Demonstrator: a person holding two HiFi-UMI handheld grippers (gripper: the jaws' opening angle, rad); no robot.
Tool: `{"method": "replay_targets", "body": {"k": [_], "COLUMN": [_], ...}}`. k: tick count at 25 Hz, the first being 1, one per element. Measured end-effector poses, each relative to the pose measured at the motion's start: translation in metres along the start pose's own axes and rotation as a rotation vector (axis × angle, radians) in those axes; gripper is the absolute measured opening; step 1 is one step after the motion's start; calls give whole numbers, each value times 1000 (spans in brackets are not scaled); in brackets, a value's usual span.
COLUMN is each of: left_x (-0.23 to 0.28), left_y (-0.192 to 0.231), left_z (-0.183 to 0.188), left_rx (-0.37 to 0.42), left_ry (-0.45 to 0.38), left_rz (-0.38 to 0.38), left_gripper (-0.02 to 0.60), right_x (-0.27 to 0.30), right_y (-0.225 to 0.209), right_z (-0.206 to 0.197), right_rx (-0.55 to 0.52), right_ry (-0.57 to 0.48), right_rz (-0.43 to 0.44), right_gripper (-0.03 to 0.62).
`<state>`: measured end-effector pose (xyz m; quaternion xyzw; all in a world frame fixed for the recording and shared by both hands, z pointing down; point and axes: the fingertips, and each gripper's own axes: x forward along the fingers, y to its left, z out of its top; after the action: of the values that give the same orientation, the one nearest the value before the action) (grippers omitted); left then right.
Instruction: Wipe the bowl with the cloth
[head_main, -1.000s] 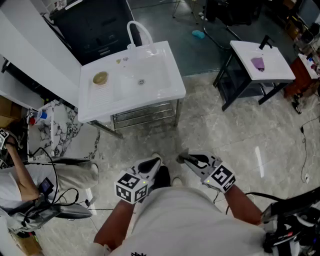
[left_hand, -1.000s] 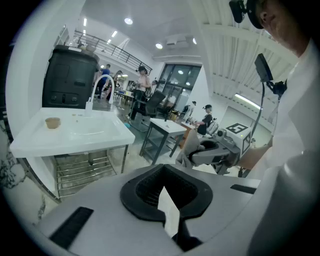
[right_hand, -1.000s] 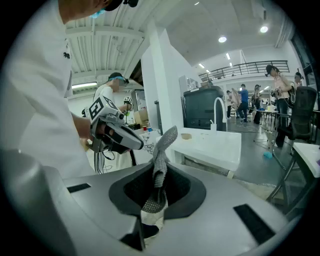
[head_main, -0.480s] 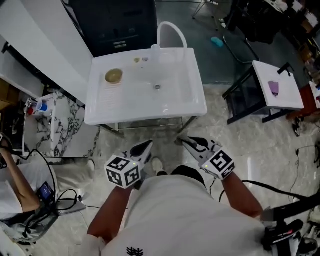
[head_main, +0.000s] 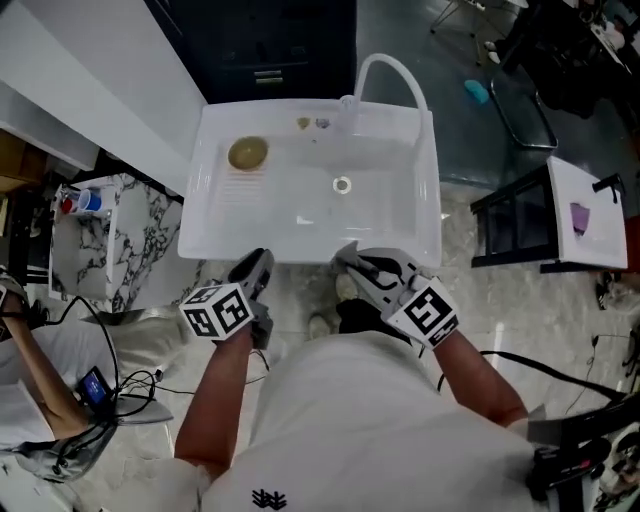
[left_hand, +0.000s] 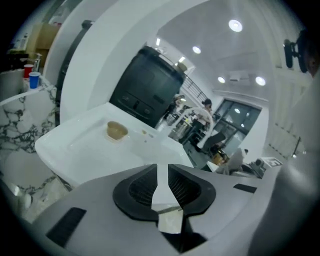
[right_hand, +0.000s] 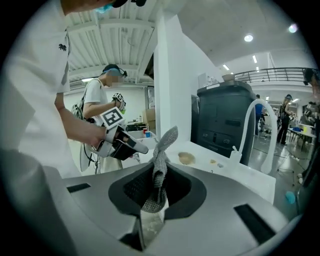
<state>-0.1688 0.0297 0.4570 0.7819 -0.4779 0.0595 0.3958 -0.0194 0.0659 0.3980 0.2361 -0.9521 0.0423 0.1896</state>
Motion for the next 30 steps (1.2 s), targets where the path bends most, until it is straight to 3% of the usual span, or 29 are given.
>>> {"method": "replay_targets", "body": {"k": [8, 11, 18, 25, 29, 30], "left_x": [81, 108, 156, 182, 195, 197], "left_y": [100, 135, 206, 253, 263, 263], "left_z": [68, 83, 100, 107, 102, 102], "left_rx": [-231, -338, -488, -516, -580, -591], "left_ry": [-58, -87, -111, -84, -71, -69], "left_rz": [210, 259, 338, 416, 390, 384], "left_gripper": [77, 77, 114, 129, 131, 103], "right_x": [44, 55, 65, 63, 64, 65], "right_y": [-67, -85, -111, -122, -120, -119], "right_z": [3, -5, -21, -26, -31, -31], "right_rx": [-81, -82, -115, -77, -63, -56], "right_ry": [38, 54, 98, 157, 190, 189], "right_rz": [163, 188, 205, 162, 152, 147], "right_gripper": [43, 43, 43, 43, 43, 43]}}
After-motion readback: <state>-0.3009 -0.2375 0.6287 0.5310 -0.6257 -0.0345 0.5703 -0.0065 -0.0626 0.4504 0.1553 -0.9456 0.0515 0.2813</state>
